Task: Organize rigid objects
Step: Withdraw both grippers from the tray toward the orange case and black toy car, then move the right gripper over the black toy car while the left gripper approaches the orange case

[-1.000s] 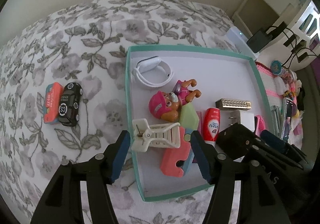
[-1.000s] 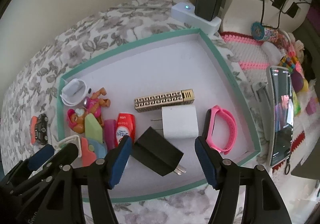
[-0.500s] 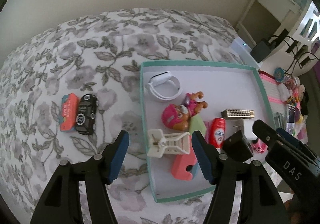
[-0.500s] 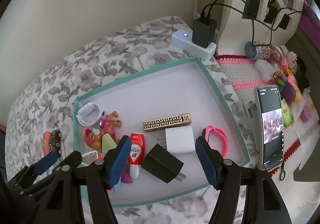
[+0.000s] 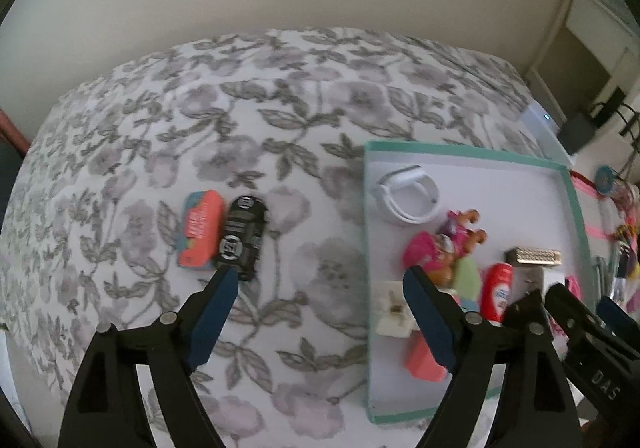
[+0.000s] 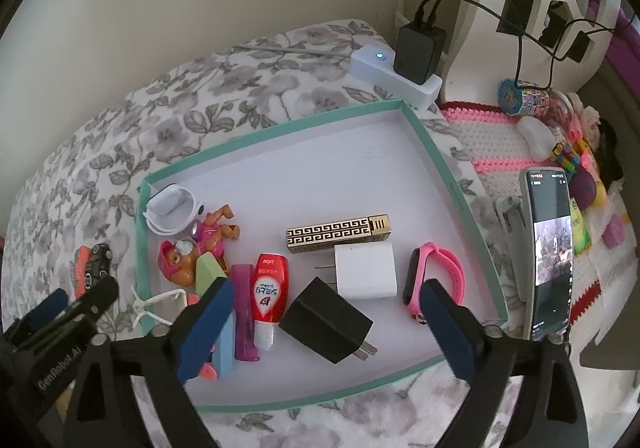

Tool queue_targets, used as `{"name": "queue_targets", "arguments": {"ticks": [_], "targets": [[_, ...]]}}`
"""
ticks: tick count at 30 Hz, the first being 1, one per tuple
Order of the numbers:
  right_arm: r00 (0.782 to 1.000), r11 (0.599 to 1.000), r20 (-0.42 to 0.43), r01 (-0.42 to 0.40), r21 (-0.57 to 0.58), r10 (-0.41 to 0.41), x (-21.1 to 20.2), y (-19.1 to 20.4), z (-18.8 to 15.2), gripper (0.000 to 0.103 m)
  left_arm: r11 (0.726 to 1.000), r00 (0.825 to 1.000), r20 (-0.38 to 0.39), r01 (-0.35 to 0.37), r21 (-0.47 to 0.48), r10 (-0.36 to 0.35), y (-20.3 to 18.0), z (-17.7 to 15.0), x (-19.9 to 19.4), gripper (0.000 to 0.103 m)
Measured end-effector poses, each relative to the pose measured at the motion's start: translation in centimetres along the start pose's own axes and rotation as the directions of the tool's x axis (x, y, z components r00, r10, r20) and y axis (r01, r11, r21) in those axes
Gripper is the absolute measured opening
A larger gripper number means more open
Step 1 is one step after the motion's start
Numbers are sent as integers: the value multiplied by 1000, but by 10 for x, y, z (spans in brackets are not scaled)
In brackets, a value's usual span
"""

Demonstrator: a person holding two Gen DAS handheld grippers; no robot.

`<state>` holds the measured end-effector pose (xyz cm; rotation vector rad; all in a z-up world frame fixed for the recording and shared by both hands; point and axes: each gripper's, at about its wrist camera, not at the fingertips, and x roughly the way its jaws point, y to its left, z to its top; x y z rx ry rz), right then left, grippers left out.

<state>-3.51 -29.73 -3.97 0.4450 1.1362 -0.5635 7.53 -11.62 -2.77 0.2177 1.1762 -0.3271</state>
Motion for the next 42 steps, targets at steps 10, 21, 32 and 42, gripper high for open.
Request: {"name": "queue_targets", "arguments": {"ticks": [10,21,32,42], "targets": [[1000,999,2,14,-45,-14,4,8,-2,103,998,1000,10,-17,-56,17,25,5,2,92],[998,993,1,-66,-97,67,1,34,-5,103,991,999,-32,-37,-128,33,76,9,9,92],[977,961,-9,-211,-177,213,2,104,-10,103,977,998,-58,-28,-213,15,133,16,11,92],[969,941,-27,-244,-236,244,8,154,-17,103,956,997,-74,-53,-289,32,178,14,16,92]]}}
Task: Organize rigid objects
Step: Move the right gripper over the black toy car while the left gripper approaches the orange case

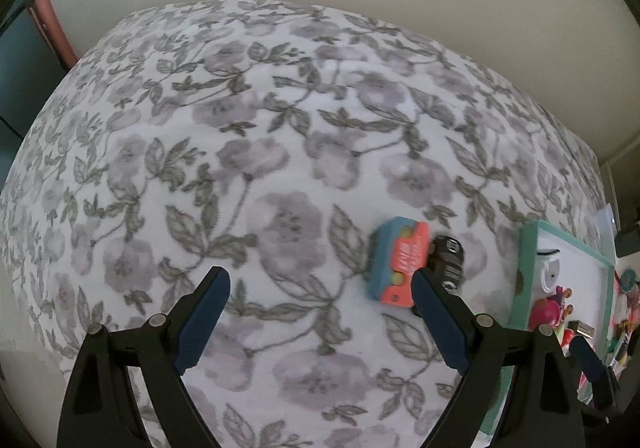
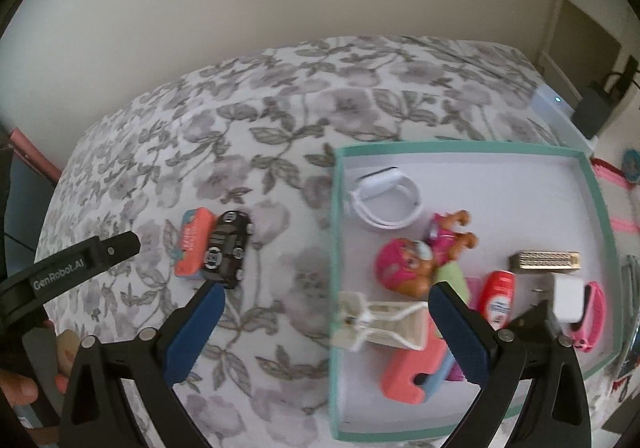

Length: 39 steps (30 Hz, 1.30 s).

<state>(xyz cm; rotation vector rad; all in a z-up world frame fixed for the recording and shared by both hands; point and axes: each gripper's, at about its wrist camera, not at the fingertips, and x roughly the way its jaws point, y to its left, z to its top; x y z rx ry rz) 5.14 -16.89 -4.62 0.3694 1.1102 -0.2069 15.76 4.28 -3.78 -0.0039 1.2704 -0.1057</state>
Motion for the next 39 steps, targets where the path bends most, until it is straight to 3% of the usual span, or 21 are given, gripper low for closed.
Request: {"name": "queue_targets", "arguments": {"ticks": [7,20,29,39], "targets": [[1000,998,-9,-29,-58,29,11,34,2,103,999,999,8,-38,-34,39,24,10,4,92],[998,996,37,-45,-78,48,24,51,17,99,999,1000,-22,6,-51,-7,22,21,18,92],[997,992,-23,-77,-100,75,53,66,20,86,999,999,-50,-1,-50,-1,20,20,36,92],[997,987,-67,-45,-152,36,76,78,10,85,999,997,-78,-25,-40,22,19,16,48,92]]}}
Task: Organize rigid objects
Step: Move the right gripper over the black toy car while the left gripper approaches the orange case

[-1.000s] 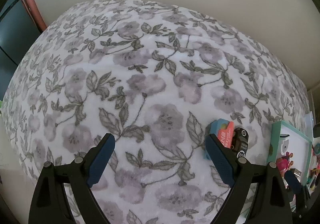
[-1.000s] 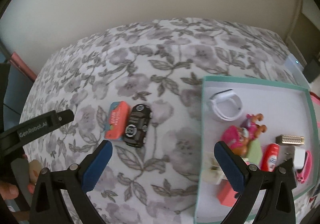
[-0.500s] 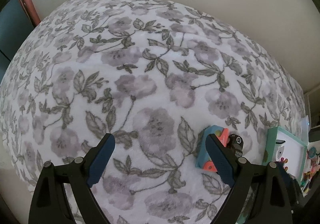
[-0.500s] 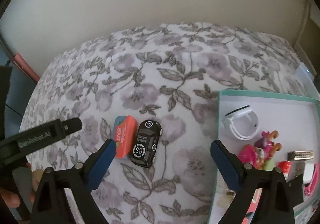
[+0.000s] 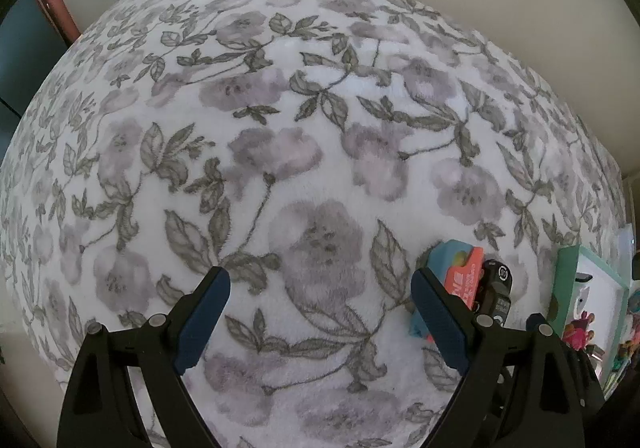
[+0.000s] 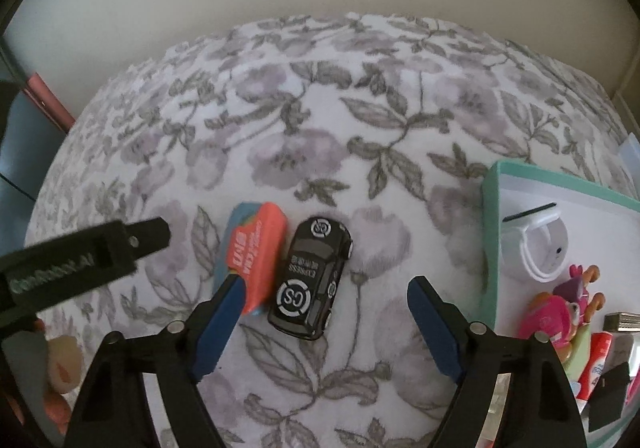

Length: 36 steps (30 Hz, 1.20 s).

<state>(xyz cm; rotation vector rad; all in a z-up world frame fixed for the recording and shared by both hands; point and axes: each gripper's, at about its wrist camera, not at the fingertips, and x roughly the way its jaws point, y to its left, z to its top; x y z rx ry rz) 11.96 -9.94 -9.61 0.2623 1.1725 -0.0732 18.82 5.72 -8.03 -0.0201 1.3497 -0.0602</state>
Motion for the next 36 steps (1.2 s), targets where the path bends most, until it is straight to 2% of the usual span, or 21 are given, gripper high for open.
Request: {"name": "queue_targets", "arguments": {"ticks": [24,29,32,36], "targets": [[1000,999,0,-25,32,25,10,-4,5,85,999,999,-18,-40,15,40,-5,-3,14,92],[1000,998,-19,7,65,-6,11,-16,5,83,999,999,-17,-38,14,38,-5,-3,13,92],[1000,997,-26,0,78,2,13,-18,3,82,999,999,-18,-36,15,36,-6,-3,13,92],[999,999,-25,45,26,-44,15,-9,2,82,999,999,-18,-31,11,32,-5,-3,13,92]]}}
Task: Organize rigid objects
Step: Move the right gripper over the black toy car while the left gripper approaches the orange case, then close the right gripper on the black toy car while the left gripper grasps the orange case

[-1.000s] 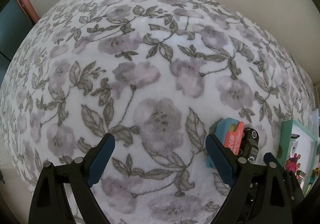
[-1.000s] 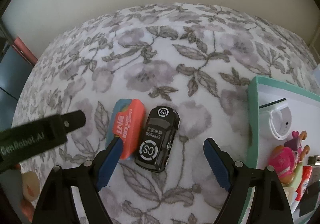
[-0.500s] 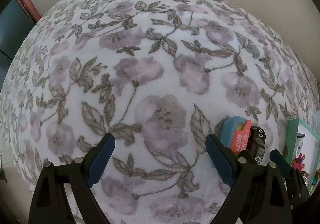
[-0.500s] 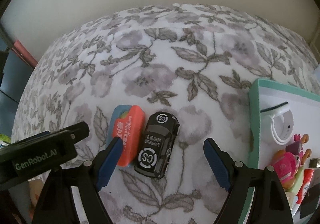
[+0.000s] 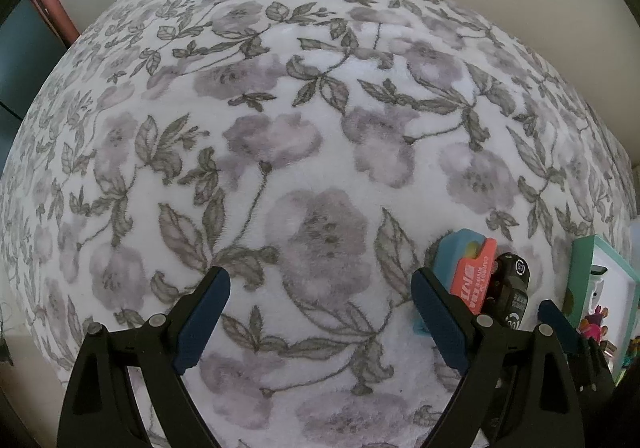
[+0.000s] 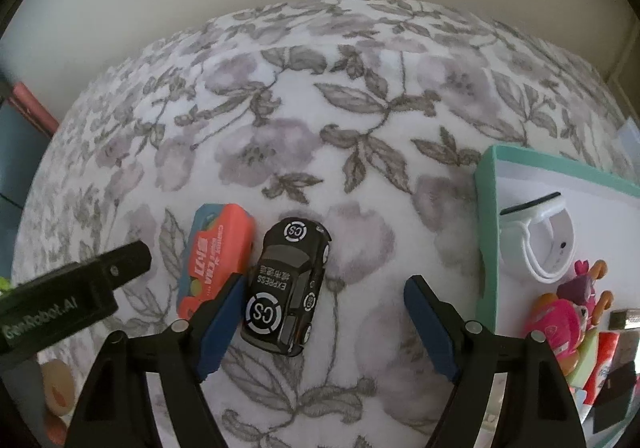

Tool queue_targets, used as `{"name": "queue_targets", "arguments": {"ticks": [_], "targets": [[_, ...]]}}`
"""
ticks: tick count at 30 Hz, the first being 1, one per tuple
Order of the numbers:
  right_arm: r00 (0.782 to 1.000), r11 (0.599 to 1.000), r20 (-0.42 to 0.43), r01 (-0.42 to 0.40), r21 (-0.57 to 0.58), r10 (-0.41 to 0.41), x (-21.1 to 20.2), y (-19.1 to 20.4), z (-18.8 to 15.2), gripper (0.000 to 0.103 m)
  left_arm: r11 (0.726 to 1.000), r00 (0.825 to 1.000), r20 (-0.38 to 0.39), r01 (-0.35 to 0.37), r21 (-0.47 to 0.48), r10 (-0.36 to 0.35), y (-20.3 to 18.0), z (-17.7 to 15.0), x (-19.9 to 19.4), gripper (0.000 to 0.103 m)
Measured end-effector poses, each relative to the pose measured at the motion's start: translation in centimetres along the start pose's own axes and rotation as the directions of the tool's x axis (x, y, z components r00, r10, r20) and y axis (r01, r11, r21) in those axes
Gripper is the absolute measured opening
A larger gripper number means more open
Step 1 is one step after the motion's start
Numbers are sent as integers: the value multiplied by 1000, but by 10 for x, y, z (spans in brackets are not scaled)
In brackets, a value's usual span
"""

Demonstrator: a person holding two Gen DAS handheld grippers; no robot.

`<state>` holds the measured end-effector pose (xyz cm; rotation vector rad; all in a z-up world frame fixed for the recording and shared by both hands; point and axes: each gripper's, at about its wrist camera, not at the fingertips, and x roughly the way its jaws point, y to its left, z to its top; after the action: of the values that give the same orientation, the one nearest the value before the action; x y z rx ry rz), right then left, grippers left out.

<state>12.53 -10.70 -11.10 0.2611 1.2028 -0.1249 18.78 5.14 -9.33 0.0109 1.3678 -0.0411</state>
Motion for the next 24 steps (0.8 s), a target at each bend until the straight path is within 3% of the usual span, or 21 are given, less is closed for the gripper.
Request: {"name": "queue_targets", "arguments": {"ticks": [13,19,24], "targets": [[997,995,37,65,-77,-62,6,14,-2,81,1000,1000,6,-2,9,2,0,-2,-2,92],[998,995,40,46,-91,-43,2,13,-1,68,1000,1000,13,1,17,-1,-1,-3,-5,92],[999,996,38,12,-91,-9,-2,12,-1,46,1000,999,24,23,18,-24,-4,-4,-9,92]]}}
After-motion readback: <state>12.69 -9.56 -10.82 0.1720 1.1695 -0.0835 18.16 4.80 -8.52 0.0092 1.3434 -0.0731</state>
